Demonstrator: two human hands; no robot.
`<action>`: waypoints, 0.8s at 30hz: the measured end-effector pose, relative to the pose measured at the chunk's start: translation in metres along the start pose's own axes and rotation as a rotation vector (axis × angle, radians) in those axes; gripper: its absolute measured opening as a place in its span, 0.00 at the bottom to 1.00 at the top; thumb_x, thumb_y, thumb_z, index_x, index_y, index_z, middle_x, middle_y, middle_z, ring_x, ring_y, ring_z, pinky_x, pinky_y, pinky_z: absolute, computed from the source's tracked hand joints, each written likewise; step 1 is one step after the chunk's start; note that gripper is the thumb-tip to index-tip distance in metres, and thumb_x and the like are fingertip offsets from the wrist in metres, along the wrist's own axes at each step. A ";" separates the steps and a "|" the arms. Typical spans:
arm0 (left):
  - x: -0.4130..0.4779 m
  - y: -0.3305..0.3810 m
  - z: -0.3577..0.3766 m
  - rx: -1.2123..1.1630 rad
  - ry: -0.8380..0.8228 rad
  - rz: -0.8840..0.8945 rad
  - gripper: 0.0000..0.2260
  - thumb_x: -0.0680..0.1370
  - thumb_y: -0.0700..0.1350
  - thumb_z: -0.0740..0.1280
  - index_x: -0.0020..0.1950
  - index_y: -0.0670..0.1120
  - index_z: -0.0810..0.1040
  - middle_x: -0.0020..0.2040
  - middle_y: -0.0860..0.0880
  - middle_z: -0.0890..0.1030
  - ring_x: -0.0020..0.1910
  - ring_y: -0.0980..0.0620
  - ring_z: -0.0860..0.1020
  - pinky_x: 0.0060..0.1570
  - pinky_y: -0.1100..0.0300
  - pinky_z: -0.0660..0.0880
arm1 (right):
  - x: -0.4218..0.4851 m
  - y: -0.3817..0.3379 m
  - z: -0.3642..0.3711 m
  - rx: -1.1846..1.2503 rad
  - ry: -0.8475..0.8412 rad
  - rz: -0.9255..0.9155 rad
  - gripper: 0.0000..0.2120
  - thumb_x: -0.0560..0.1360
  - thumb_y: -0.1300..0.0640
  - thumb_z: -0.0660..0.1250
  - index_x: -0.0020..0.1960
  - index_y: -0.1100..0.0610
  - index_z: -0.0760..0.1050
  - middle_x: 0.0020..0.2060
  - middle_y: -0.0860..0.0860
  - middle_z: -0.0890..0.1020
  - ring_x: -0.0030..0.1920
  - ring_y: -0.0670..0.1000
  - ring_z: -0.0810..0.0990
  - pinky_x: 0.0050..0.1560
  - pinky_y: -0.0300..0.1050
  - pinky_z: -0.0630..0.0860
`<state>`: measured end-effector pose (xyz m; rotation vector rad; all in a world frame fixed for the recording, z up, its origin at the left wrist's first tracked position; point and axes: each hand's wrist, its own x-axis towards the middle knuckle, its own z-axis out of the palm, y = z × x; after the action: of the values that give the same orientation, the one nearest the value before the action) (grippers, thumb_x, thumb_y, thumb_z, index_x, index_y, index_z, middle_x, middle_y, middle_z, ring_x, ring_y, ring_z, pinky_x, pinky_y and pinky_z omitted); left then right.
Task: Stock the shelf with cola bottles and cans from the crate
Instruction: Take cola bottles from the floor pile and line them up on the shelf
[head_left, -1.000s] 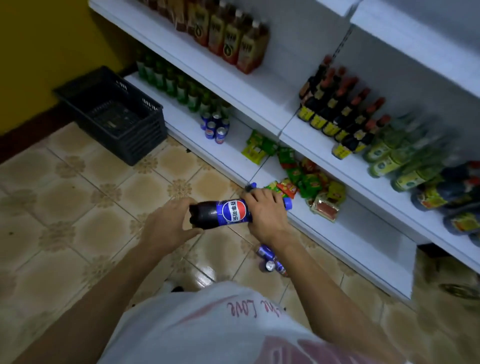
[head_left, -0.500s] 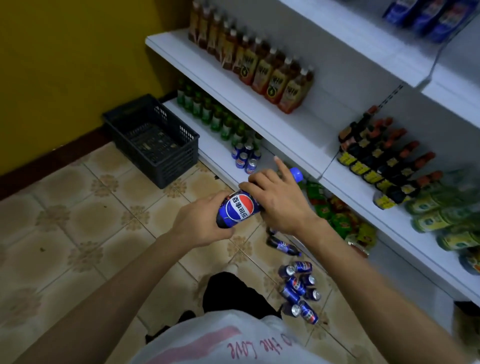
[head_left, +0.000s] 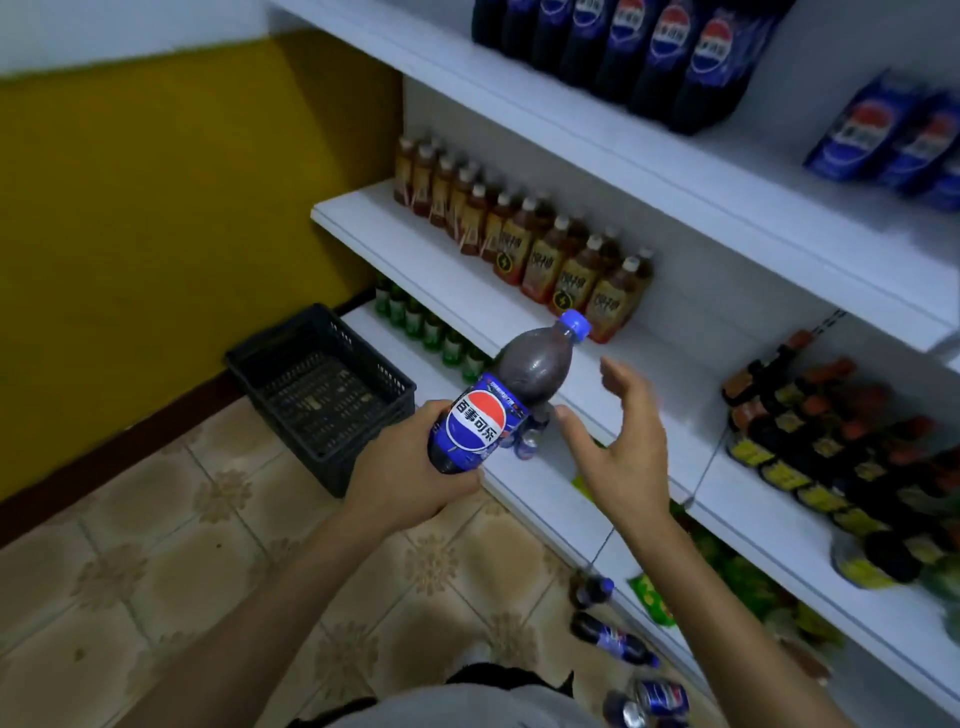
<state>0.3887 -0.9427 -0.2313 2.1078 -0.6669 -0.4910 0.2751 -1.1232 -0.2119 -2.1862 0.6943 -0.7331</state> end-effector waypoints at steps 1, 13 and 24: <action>0.014 0.009 -0.001 -0.036 0.007 0.008 0.28 0.56 0.61 0.68 0.57 0.62 0.72 0.44 0.60 0.82 0.44 0.60 0.80 0.48 0.54 0.79 | 0.012 -0.009 0.004 0.164 -0.065 0.107 0.34 0.71 0.44 0.72 0.71 0.55 0.65 0.63 0.50 0.75 0.61 0.47 0.76 0.56 0.37 0.75; 0.172 0.104 0.002 -0.164 0.027 0.372 0.25 0.66 0.57 0.75 0.60 0.66 0.69 0.50 0.64 0.80 0.48 0.63 0.78 0.45 0.60 0.80 | 0.135 -0.063 0.025 0.645 0.034 0.357 0.31 0.61 0.55 0.78 0.61 0.48 0.70 0.50 0.43 0.83 0.45 0.39 0.82 0.43 0.34 0.79; 0.322 0.201 -0.010 -0.110 -0.220 0.790 0.29 0.68 0.55 0.74 0.65 0.60 0.66 0.57 0.59 0.78 0.50 0.60 0.76 0.47 0.61 0.76 | 0.271 -0.075 -0.002 0.495 0.484 0.321 0.29 0.67 0.61 0.77 0.64 0.54 0.70 0.52 0.49 0.82 0.50 0.43 0.82 0.46 0.35 0.79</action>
<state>0.5889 -1.2351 -0.0946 1.5255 -1.4692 -0.2950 0.4806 -1.2582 -0.0756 -1.4175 0.9564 -1.1336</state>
